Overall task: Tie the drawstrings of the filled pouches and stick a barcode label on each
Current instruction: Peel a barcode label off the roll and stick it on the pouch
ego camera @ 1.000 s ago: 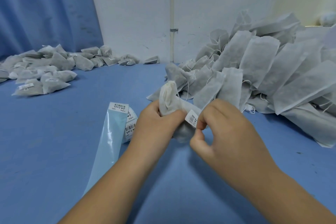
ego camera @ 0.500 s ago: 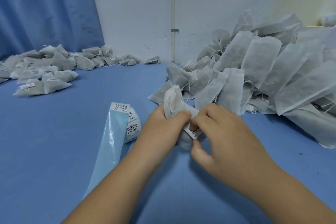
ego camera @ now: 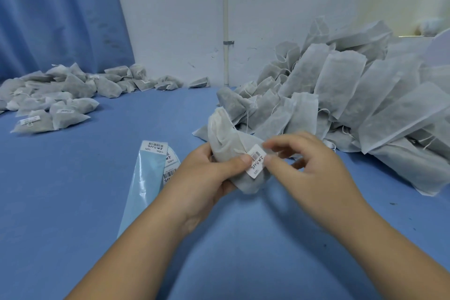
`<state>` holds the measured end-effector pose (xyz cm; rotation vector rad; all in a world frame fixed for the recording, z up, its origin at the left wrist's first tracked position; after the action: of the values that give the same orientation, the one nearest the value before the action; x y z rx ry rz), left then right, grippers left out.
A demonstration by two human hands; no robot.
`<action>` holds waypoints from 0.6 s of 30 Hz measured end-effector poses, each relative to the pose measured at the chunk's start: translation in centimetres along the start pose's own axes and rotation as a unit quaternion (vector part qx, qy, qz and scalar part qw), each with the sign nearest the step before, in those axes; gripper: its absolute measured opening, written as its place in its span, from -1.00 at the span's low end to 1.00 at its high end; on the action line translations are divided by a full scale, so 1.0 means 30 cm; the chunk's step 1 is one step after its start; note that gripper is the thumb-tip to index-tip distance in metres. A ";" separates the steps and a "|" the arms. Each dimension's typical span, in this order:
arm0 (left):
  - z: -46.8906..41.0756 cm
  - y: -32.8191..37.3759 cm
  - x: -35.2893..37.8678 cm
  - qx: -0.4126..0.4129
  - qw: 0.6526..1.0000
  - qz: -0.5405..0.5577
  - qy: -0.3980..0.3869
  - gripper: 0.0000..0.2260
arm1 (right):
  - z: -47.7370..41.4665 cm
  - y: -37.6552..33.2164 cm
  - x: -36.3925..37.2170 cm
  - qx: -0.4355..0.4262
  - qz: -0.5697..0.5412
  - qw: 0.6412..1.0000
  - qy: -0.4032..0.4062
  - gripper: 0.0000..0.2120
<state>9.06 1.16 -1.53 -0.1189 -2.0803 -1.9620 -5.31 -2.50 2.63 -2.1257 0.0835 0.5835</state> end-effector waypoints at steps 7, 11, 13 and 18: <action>0.012 -0.010 0.057 0.014 0.998 -0.016 -0.057 -0.60 | 0.009 0.098 0.060 0.154 -0.184 0.968 -0.077 -0.86; 0.010 -0.030 0.062 0.009 0.996 -0.068 -0.053 -0.53 | 0.016 0.119 0.058 0.178 -0.222 0.957 -0.059 -0.83; 0.010 -0.034 0.062 0.007 0.996 -0.072 -0.053 -0.52 | 0.019 0.128 0.060 0.190 -0.235 0.952 -0.050 -0.82; 0.007 -0.029 0.057 0.021 0.996 -0.069 -0.052 -0.57 | 0.025 0.125 0.073 0.183 -0.234 0.953 -0.055 -0.77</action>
<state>7.19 1.09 -1.94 -0.0707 -2.2493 -2.0303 -4.67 -3.78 -1.52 -1.6666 -0.3427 0.3660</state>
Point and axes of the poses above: each hand's wrist, its own z-axis away from the middle knuckle, its own x-axis out of the palm, y = z × x, the point moved 9 cm from there along -z, towards the middle knuckle, and after that the axes turned 1 degree about -x, right-handed, at the moved point
